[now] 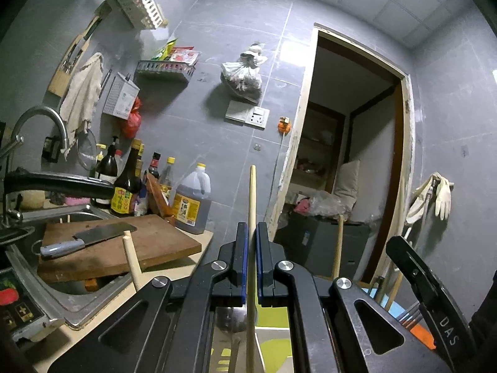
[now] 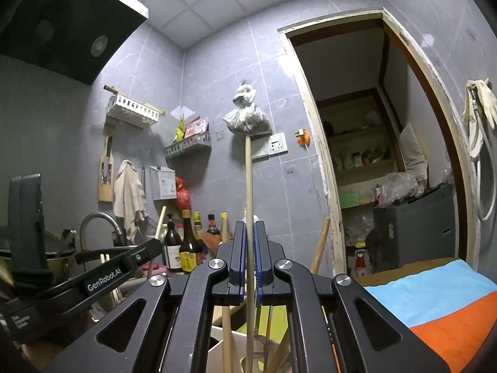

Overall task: Organize utensils
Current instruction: 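Lower the chopstick into the basket with the left tool while the right tool lowers its chopstick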

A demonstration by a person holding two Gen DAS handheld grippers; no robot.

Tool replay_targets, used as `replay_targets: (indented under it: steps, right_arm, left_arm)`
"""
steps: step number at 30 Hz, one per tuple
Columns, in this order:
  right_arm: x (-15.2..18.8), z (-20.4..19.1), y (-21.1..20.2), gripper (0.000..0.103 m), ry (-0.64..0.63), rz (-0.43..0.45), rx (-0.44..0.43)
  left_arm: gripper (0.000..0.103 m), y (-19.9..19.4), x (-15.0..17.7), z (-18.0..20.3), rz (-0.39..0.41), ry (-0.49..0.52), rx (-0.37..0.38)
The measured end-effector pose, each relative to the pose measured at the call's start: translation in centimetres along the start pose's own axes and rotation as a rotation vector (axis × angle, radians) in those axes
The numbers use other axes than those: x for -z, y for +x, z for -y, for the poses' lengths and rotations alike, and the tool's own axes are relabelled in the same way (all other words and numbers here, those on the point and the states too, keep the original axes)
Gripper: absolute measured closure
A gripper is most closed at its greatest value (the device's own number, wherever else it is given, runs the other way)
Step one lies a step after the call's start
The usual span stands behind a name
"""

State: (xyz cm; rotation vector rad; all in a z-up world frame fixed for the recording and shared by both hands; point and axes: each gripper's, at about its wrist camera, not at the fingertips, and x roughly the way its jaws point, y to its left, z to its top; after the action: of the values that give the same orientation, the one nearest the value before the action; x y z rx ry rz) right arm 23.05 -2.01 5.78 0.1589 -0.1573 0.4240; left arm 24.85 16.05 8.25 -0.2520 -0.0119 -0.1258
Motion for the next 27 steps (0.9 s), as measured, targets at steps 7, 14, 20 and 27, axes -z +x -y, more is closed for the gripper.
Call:
replay_targets:
  steps: [7, 14, 20, 27]
  right_arm:
    - [0.0, 0.0, -0.1, 0.099, -0.001, -0.001, 0.001]
    - [0.0, -0.1, -0.1, 0.099, -0.002, -0.001, 0.002]
    - [0.2, 0.0, -0.3, 0.099, -0.004, -0.003, 0.015]
    - [0.2, 0.0, -0.3, 0.098, -0.006, -0.004, 0.020]
  left_arm:
    - [0.101, 0.1, 0.3, -0.1, -0.012, -0.003, 0.005]
    - [0.101, 0.0, 0.3, -0.2, -0.018, -0.010, 0.007]
    - [0.100, -0.6, 0.5, -0.5, -0.021, -0.023, 0.015]
    - [0.100, -0.9, 0.7, -0.2, -0.028, -0.005, 0.019]
